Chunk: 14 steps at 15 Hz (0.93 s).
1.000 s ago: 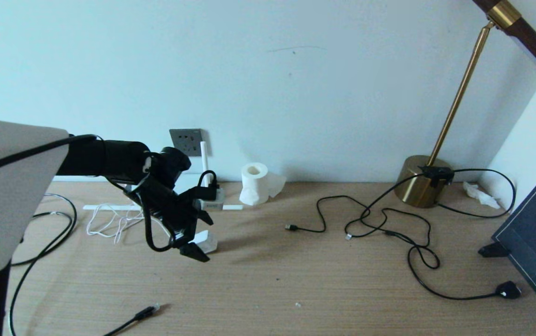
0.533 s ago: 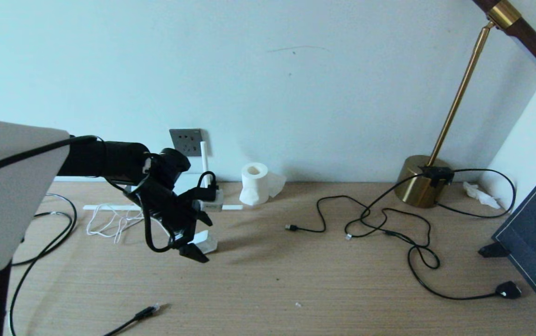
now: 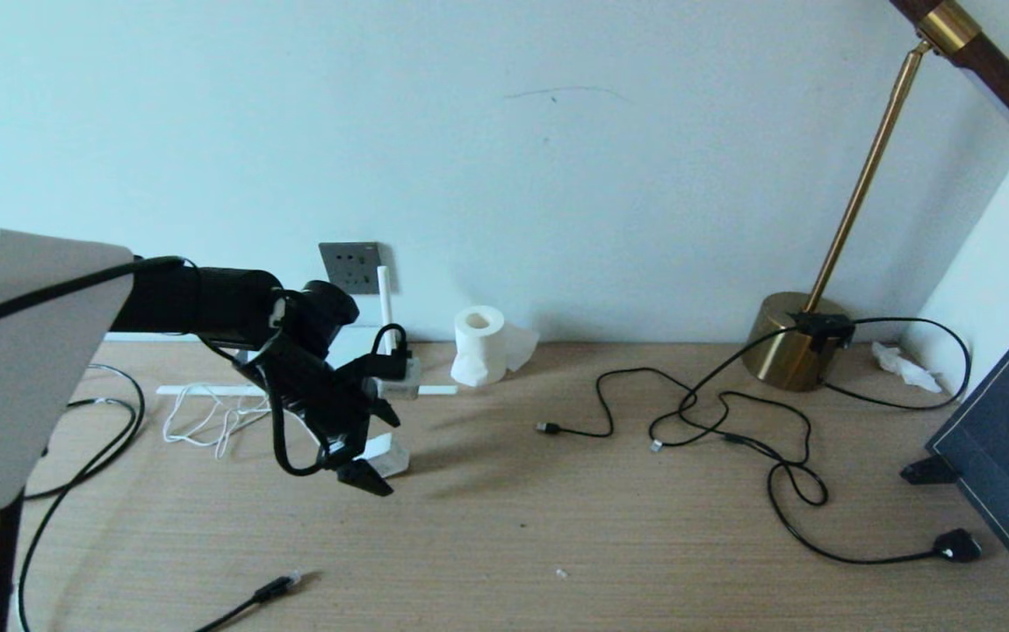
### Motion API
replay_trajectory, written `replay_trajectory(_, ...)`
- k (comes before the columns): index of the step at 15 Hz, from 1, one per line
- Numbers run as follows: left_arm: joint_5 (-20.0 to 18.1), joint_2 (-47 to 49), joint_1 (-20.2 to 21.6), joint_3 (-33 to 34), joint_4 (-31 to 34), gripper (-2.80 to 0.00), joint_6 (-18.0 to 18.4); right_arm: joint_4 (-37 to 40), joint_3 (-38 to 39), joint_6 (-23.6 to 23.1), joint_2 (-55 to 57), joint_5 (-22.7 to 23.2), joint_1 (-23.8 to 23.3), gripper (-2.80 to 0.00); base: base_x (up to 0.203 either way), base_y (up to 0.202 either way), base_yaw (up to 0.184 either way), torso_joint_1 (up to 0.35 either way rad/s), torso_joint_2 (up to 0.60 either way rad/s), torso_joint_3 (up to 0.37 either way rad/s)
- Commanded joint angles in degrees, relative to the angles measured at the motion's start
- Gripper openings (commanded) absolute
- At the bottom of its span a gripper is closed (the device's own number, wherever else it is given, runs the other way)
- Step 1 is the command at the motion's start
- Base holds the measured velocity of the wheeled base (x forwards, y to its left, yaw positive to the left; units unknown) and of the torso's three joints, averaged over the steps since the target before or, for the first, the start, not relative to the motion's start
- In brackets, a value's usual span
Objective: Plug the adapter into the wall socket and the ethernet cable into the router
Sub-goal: Pick up plug
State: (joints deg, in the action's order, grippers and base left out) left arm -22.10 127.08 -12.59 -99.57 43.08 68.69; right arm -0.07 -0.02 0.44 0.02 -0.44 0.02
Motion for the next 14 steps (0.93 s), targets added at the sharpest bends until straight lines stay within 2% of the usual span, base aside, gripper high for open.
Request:
replay_trajectory(1, -0.1, 0.2, 0.0, 0.4, 0.1, 0.0, 0.4, 0.0, 0.1, 0.0, 0.0, 0.0, 0.1, 0.0, 0.0, 0.0, 0.0, 0.0, 0.0, 0.0)
replay_trajectory(8, -0.2, -0.5, 0.0, 2.9, -0.7, 0.0, 0.5, 0.0, 0.0, 0.0, 0.1, 0.0, 0.1, 0.0, 0.0, 0.0, 0.0, 0.0, 0.0, 0.0)
replay_trajectory(9, -0.2, -0.6, 0.0, 2.8, -0.8, -2.8, 0.5, 0.0, 0.1, 0.0, 0.0, 0.0, 0.1, 0.0, 0.0, 0.0, 0.0, 0.0, 0.0, 0.0)
replay_trajectory(14, -0.1, -0.7, 0.1, 2.8, -0.7, -2.8, 0.5, 0.0, 0.0, 0.0, 0.0, 0.0, 0.1, 0.0, 0.0, 0.0, 0.0, 0.0, 0.0, 0.0)
